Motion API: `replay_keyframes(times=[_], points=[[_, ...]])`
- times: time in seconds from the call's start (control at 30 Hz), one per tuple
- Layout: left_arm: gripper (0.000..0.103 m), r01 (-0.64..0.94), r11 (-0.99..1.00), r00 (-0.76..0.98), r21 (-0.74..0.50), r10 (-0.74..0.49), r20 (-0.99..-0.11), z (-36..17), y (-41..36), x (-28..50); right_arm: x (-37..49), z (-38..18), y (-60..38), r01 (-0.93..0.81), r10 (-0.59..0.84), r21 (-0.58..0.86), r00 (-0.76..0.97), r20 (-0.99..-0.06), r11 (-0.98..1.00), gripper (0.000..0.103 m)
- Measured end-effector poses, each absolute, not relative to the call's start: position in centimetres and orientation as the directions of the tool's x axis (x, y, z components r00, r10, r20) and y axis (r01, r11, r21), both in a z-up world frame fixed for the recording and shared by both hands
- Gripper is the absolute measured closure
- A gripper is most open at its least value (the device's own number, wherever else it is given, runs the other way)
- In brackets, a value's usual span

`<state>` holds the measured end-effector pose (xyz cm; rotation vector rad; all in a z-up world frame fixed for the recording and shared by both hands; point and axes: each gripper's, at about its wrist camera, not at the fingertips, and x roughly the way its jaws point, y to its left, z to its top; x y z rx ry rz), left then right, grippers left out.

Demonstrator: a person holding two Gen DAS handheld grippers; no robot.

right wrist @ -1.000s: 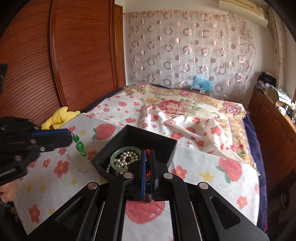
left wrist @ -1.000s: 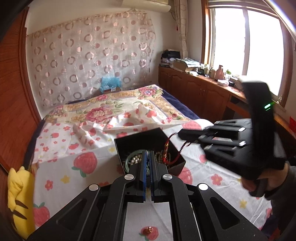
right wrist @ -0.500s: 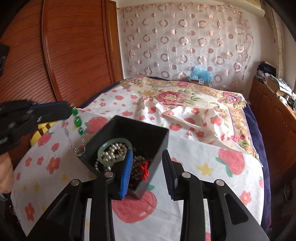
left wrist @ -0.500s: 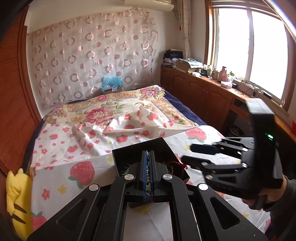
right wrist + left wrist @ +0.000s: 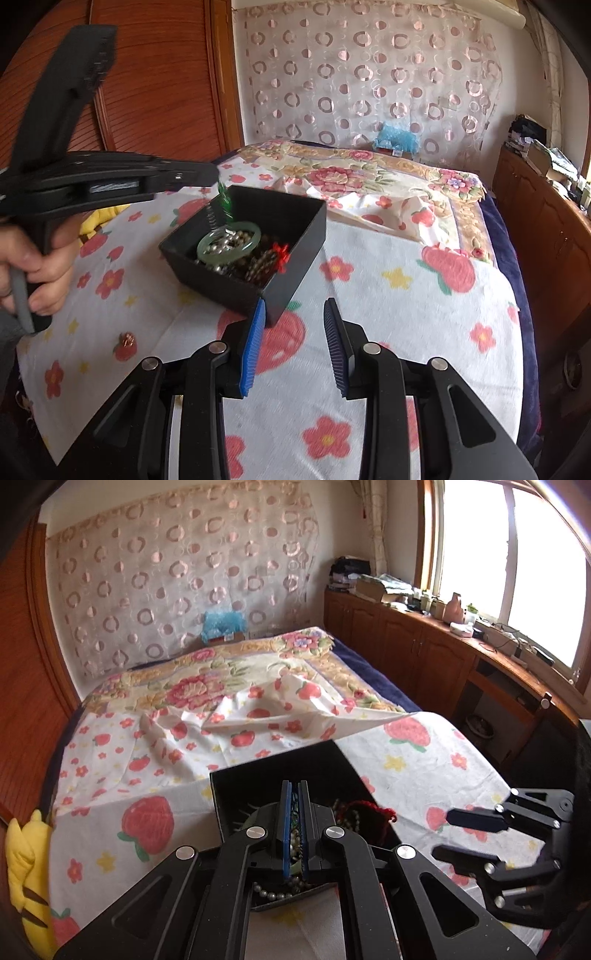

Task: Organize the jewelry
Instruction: 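Grasp the gold ring with the right gripper while the left grasps the small gold pendant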

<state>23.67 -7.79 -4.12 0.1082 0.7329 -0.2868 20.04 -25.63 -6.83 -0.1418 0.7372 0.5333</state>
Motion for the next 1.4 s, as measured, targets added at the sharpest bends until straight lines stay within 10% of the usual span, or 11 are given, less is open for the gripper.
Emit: replay_keyframes(times=[0.17,0.23,0.63,1.4], points=[[0.093,0.297,0.955,0.7,0.017,-0.206,-0.684,-4.6,-7.6,22.5,18.2,-7.5,-24.8,-0.542,0.433,0.062,0.591,-0.68,0.838,0.067],[0.071,0.298,0.954,0.705,0.024,-0.203,-0.679,-4.7,-7.3,21.6,17.3,-7.8,-24.3,-0.558,0.442,0.062,0.58,-0.684,0.828,0.067],[0.028,0.332,0.943,0.684,0.015,-0.23,-0.692,-6.3,-5.2,16.0,14.5,-10.6,-21.7,-0.622,0.459,0.065,0.498,-0.735,0.78,0.068],[0.028,0.336,0.941,0.572,-0.029,-0.229,-0.787,-12.1,-2.8,11.4,12.9,-11.4,-19.8,-0.648,0.378,-0.065,0.52,-0.766,0.759,0.078]])
